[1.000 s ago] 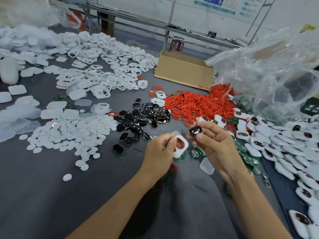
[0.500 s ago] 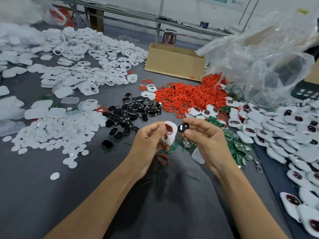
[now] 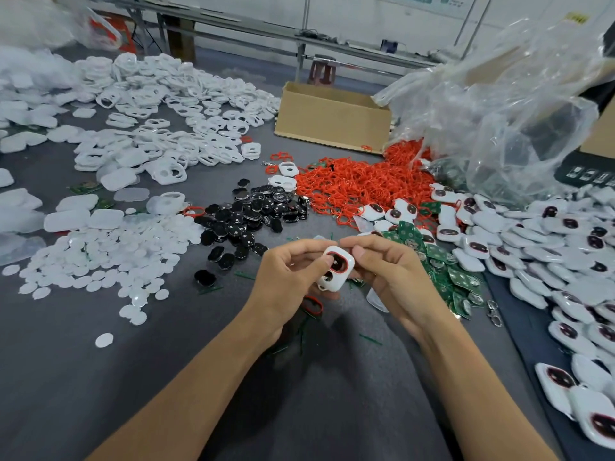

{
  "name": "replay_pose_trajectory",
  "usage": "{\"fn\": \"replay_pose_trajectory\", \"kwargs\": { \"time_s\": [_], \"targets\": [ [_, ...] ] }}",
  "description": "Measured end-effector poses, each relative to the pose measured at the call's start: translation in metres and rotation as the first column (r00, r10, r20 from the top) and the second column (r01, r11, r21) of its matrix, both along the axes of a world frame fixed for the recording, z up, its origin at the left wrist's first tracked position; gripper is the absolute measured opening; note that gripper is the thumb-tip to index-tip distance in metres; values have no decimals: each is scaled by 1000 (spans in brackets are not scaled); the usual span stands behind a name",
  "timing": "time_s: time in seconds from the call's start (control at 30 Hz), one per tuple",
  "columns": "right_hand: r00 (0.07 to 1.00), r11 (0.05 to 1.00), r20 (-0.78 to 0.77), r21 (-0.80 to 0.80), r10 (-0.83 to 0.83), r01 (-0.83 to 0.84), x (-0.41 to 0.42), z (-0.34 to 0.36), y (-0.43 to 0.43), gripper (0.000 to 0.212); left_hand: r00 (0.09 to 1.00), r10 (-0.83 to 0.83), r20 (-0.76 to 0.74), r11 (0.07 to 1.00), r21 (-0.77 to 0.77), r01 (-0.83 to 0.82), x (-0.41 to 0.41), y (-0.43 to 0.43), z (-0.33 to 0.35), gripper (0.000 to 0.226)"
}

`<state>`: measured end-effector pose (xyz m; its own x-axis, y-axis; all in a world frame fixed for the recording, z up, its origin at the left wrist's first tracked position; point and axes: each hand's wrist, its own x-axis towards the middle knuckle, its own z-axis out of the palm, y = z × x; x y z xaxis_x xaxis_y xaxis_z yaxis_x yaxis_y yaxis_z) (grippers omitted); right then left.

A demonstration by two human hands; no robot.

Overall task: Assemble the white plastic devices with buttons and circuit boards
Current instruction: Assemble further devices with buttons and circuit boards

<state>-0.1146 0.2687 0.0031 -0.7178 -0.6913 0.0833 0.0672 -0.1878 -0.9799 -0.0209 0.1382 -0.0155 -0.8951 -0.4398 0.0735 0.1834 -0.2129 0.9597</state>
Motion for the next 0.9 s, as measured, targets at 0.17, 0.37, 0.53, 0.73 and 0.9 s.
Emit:
{"fn": "replay_pose_trajectory", "kwargs": {
  "time_s": [0.17, 0.37, 0.53, 0.73, 0.9],
  "targets": [
    [986, 993, -157, 92, -54, 69, 8, -2, -7, 25, 997, 78, 12, 996, 32, -78, -2, -3, -2, 15],
    [961, 971, -175, 67, -215, 230, 19, -10, -21, 14, 994, 106, -21, 992, 68, -105, -4, -3, -2, 13],
    [910, 940, -273, 52, -312, 337, 25, -13, -27, 17, 993, 122, -11, 992, -32, -122, -3, -1, -3, 15],
    [869, 928, -404, 112, -284, 356, 22, -12, -27, 26, 994, 113, 5, 993, -21, -113, -2, -3, -2, 19],
    [862, 928, -454, 169, -227, 333, 20, -10, -22, 28, 985, 166, 55, 963, -223, -150, -4, -4, -6, 21]
  ]
}}
